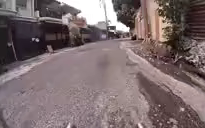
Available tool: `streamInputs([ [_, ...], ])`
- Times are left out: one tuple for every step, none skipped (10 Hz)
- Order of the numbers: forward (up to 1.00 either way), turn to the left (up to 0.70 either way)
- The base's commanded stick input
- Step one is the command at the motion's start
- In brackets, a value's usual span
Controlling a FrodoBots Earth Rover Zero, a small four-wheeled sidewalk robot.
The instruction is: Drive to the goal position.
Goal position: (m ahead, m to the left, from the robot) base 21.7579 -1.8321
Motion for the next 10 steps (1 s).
streamInputs([
  [0.70, 0.00],
  [0.70, -0.07],
  [0.70, -0.13],
  [0.70, -0.14],
  [0.70, -0.14],
  [0.70, 0.00],
  [0.70, 0.00],
  [0.70, 0.00],
  [0.70, 0.00],
  [0.70, 0.00],
])
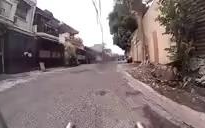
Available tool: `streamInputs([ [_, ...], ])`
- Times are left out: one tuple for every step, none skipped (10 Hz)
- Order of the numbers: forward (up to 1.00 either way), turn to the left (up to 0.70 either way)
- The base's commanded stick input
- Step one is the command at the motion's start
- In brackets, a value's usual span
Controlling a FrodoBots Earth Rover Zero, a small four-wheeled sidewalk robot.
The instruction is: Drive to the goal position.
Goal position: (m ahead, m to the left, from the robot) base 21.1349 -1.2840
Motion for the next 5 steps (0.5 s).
streamInputs([
  [0.70, 0.00],
  [0.70, 0.00],
  [0.70, 0.00],
  [0.70, 0.00],
  [0.70, 0.00],
])
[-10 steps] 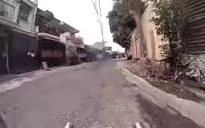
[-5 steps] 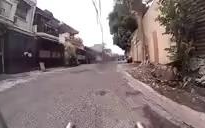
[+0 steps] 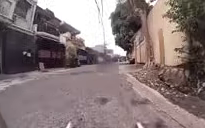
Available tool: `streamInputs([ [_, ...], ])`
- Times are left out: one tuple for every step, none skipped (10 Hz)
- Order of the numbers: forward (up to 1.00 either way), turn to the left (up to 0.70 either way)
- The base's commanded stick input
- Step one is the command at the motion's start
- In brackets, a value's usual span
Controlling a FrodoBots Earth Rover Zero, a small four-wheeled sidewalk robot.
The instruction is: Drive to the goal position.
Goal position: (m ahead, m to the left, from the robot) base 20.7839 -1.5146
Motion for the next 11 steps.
streamInputs([
  [0.70, 0.00],
  [0.70, 0.00],
  [0.70, 0.00],
  [0.70, 0.00],
  [0.70, 0.00],
  [0.70, 0.00],
  [0.70, 0.00],
  [0.70, 0.00],
  [0.70, 0.00],
  [0.70, 0.00],
  [0.70, 0.00],
])
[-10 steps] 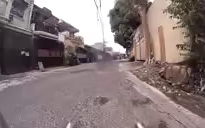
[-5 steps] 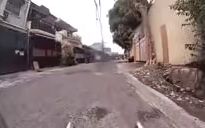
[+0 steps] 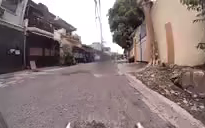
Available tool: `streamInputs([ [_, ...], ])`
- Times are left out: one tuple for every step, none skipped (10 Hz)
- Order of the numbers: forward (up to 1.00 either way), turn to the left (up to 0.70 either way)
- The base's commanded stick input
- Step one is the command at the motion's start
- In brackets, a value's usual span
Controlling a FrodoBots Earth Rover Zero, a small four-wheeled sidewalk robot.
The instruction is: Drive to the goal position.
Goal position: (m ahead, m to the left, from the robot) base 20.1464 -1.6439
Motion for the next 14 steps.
streamInputs([
  [0.70, 0.00],
  [0.70, 0.00],
  [0.70, 0.00],
  [0.70, 0.00],
  [0.70, 0.00],
  [0.70, 0.00],
  [0.70, 0.00],
  [0.70, 0.00],
  [0.70, 0.00],
  [0.70, 0.00],
  [0.70, 0.00],
  [0.70, 0.00],
  [0.70, 0.00],
  [0.70, 0.00],
])
